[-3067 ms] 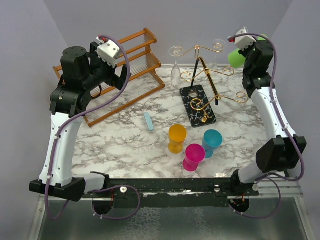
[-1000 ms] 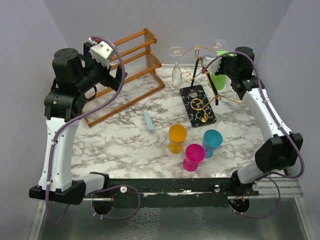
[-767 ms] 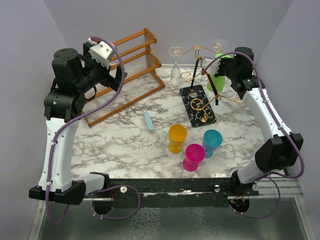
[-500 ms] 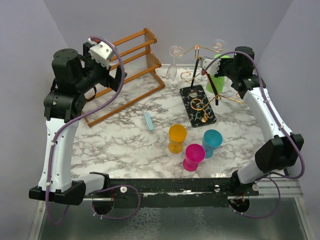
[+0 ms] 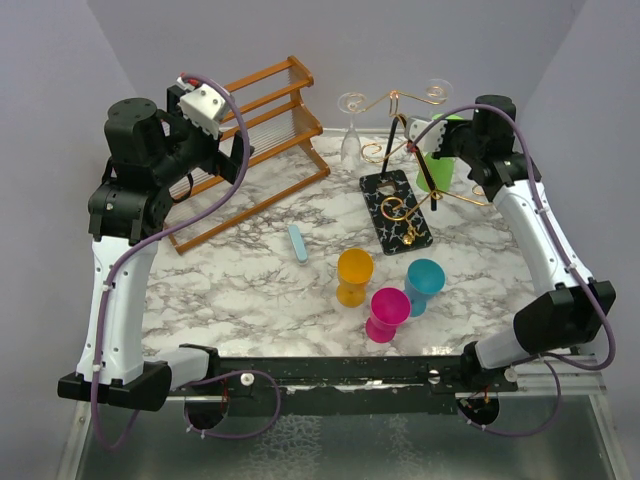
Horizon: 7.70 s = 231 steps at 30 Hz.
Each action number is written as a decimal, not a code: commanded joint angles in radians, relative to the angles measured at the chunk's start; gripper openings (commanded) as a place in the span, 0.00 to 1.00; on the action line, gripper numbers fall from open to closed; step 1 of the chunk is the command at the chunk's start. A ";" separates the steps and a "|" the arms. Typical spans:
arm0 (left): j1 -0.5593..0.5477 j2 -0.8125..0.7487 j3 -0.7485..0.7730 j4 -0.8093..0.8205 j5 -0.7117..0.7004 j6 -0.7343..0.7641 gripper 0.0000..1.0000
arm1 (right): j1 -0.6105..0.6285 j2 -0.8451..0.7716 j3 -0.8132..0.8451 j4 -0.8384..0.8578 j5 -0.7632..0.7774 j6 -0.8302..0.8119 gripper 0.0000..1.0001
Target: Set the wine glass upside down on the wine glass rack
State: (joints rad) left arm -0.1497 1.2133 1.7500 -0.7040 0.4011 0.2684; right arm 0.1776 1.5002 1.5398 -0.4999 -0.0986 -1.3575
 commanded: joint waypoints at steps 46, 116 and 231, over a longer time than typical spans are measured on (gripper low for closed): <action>0.007 -0.028 -0.016 0.031 0.037 0.006 0.99 | 0.006 -0.055 -0.120 0.194 0.274 0.046 0.14; 0.008 -0.040 -0.121 0.064 0.033 0.047 0.99 | 0.017 -0.101 -0.089 -0.038 -0.018 0.186 0.35; -0.401 0.167 0.055 -0.432 0.215 0.374 0.00 | -0.136 -0.225 0.089 -0.207 -0.649 0.640 0.71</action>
State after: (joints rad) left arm -0.6086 1.4395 1.7420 -1.0801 0.4816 0.6102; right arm 0.0456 1.2697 1.5471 -0.6579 -0.5674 -0.7841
